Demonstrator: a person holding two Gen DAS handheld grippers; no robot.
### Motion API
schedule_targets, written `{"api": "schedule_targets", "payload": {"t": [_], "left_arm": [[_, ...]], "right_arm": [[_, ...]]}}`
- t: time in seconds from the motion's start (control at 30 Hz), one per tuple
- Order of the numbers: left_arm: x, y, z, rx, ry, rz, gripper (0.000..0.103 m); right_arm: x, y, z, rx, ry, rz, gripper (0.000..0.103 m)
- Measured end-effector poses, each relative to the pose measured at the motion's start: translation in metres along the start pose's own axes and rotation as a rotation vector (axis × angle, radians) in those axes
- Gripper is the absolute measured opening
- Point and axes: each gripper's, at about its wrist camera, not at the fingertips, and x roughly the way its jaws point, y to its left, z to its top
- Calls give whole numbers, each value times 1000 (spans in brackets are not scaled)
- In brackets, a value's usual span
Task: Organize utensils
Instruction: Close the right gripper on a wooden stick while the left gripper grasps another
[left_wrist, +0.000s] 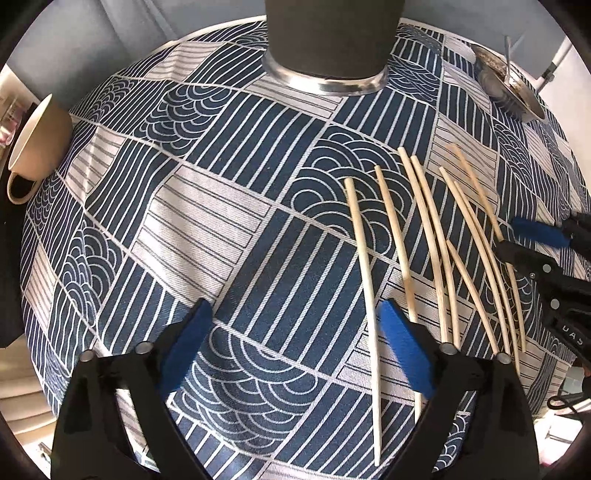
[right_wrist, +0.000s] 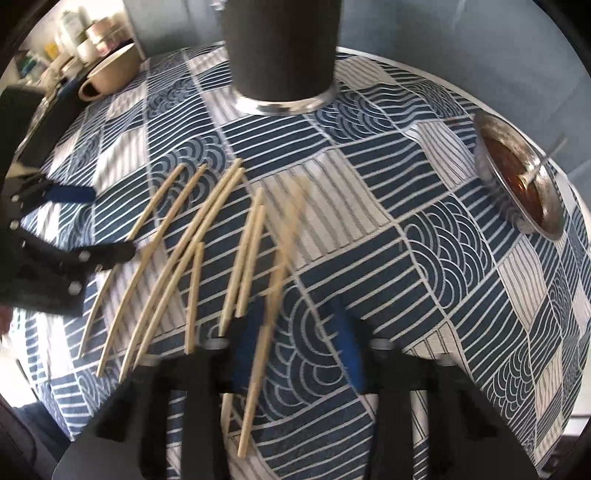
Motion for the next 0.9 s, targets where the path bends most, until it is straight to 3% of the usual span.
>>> {"api": "schedule_targets", "payload": {"t": [0.07,0.13,0.17,0.23,0.33,0.53,0.7,0.9], "left_arm": [[-3,3,2,9,13,-4,73],[-7,14,5,9,17,-8,51],[-9,17,7,6,19,-8,46],[-12,26,9,-6,15,-11,23],[-12,38,10,-28,21,-33,9],[-9,54,3,-72,61,-87,5],[-7,76,-9,-112,95,-171,5],[-22,89,-18,-123,74,-184,5]], "right_arm": [[0,-4,2,26,12,-2,14],[1,-5,4,37,28,-20,8],[1,-6,4,38,34,-32,6],[2,-7,6,48,43,-35,5],[3,-15,8,87,67,-3,5],[5,-52,-1,318,93,216,5],[-3,-52,-14,366,77,278,5],[-23,-46,-11,345,33,314,5]]}}
